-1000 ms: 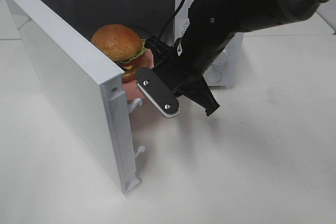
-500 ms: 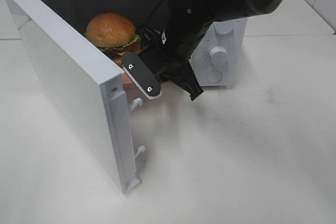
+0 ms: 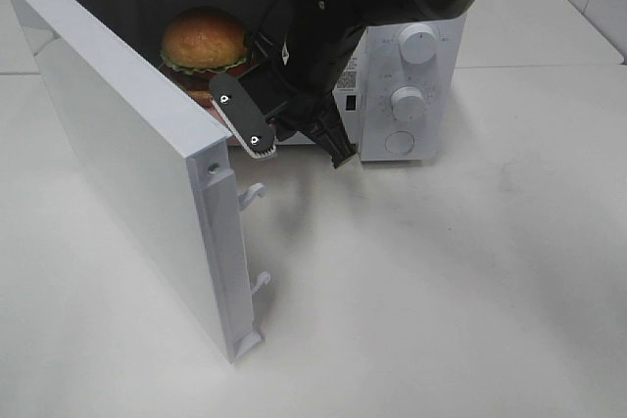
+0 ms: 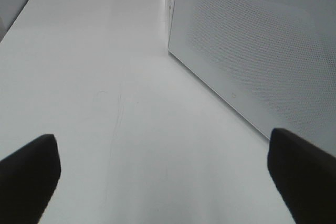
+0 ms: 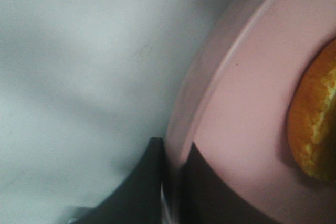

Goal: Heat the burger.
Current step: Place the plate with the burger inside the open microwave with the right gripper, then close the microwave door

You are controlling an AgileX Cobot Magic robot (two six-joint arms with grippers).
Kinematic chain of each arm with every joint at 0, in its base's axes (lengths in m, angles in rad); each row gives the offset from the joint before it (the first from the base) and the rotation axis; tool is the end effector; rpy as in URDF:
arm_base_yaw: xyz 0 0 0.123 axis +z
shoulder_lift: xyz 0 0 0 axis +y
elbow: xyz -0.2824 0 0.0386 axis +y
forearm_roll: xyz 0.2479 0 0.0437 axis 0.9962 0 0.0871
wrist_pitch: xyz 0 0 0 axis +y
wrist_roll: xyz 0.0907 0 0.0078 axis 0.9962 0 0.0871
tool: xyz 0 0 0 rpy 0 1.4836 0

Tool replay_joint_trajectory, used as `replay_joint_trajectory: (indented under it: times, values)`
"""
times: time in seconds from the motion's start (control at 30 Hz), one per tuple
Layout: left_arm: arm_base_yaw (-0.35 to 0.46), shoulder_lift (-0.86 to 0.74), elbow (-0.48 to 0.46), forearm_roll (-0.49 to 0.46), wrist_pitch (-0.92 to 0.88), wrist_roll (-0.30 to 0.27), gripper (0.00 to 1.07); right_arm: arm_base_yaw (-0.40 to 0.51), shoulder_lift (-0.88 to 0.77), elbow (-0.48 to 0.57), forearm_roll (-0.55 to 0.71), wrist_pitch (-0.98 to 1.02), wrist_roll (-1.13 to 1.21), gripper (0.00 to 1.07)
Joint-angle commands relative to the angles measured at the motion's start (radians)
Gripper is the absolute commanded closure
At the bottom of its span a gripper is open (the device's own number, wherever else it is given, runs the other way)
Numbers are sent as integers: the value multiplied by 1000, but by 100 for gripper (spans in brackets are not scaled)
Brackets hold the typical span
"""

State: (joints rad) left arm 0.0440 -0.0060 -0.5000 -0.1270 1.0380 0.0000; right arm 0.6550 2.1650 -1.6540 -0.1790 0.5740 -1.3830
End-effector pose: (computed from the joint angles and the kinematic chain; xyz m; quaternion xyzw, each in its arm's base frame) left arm -0.0048 -0.0102 0.2795 -0.0166 0.8438 -0.0517 0.5339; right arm 0.3839 0.2837 0.1764 -0.8442 0.4512 -0.1635 0.2389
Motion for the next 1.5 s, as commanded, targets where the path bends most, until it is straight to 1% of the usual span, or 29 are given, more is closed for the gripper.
replay_joint_trajectory:
  times: [0.03,0.27,0.3,0.33,0.37,0.53,0.7,0.73,0.77,0.83,0.87,0.9,0.93,0.97,1.0,1.03,1.07,1.1,1.3,1.37,1.43,1.47,1.5]
  values:
    - [2,-24,2,-3,-5,0,6,-1,14,-67,-10,-39,24,107]
    - [2,-24,2,-3,-5,0,6,-1,59,-134,-25,-38,61,107]
    - [2,-24,2,-3,-5,0,6,-1,72,-159,-25,-38,61,107]
    - [2,-24,2,-3,-5,0,6,-1,72,-159,-25,-38,61,107]
    - [2,-24,2,-3,-5,0,6,-1,87,-185,-25,-38,65,107]
    - [2,-24,2,-3,-5,0,6,-1,128,-243,-25,-38,107,106]
    - [2,-24,2,-3,-5,0,6,-1,152,-269,-23,-47,120,104]
    - [2,-24,2,-3,-5,0,6,-1,157,-269,-23,-60,120,101]
    - [2,-24,2,-3,-5,0,6,-1,157,-269,-23,-60,120,101]
    - [2,-24,2,-3,-5,0,6,-1,164,-269,-23,-72,132,94]
    - [2,-24,2,-3,-5,0,6,-1,164,-269,-23,-72,132,94]
    - [2,-24,2,-3,-5,0,6,-1,164,-269,-24,-76,146,88]
    - [2,-24,2,-3,-5,0,6,-1,164,-269,-24,-76,146,88]
    - [2,-24,2,-3,-5,0,6,-1,164,-269,-24,-76,146,82]
    - [2,-24,2,-3,-5,0,6,-1,164,-269,-24,-75,146,78]
    - [2,-24,2,-3,-5,0,6,-1,164,-269,-24,-75,146,78]
    - [2,-24,2,-3,-5,0,6,-1,164,-269,-24,-72,152,71]
    - [2,-24,2,-3,-5,0,6,-1,164,-267,-24,-69,160,66]
    - [2,-24,2,-3,-5,0,6,-1,159,-243,-24,-61,164,61]
    - [2,-24,2,-3,-5,0,6,-1,139,-203,-22,-66,164,59]
    - [2,-24,2,-3,-5,0,6,-1,134,-190,-20,-68,164,58]
    - [2,-24,2,-3,-5,0,6,-1,118,-160,-20,-79,164,56]
    - [2,-24,2,-3,-5,0,6,-1,118,-160,-20,-79,164,56]
